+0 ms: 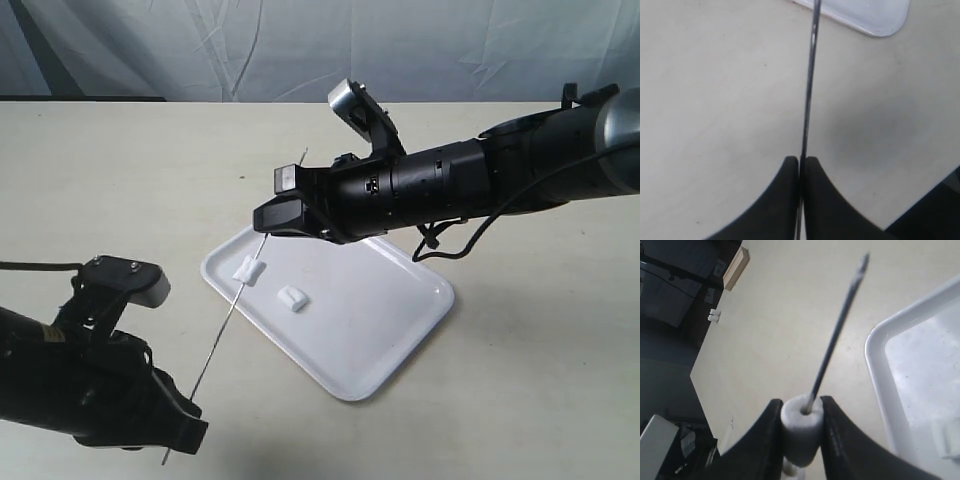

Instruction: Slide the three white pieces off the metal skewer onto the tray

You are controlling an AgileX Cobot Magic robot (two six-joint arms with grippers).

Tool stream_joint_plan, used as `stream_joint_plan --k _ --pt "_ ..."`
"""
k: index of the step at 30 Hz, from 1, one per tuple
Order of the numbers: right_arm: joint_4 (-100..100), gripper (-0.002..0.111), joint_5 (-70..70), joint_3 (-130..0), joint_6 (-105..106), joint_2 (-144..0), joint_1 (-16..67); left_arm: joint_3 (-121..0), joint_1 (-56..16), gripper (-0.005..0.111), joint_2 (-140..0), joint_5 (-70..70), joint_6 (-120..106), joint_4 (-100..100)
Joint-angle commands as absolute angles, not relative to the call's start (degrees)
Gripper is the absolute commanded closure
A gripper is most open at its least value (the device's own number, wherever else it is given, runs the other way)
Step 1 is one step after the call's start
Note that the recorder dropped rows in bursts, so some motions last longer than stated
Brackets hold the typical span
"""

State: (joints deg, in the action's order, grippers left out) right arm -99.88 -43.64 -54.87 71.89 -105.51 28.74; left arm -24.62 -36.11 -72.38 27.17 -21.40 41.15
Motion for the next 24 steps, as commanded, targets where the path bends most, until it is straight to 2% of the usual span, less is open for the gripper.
stream_joint_plan --k 1,19,21,24 --pt "-99.9 0.085 -44.0 -55.3 72.1 -105.5 28.6 -23.3 -36.2 0.107 -72.4 26.4 -20.1 41.3" --pt "-99.9 0.085 -41.6 -57.3 72.0 -102.9 28.6 -20.1 -36.2 0.107 -72.4 23.8 -20.1 42.4" --pt "-99.9 0.090 -41.6 -57.8 71.5 -102.6 28.6 -20.0 -36.2 0.107 -72.4 23.7 -20.1 42.4" --pt "-99.9 0.107 -41.2 -58.0 70.6 -102.5 28.6 -20.0 -36.2 0.107 -72.4 23.7 -20.1 42.8"
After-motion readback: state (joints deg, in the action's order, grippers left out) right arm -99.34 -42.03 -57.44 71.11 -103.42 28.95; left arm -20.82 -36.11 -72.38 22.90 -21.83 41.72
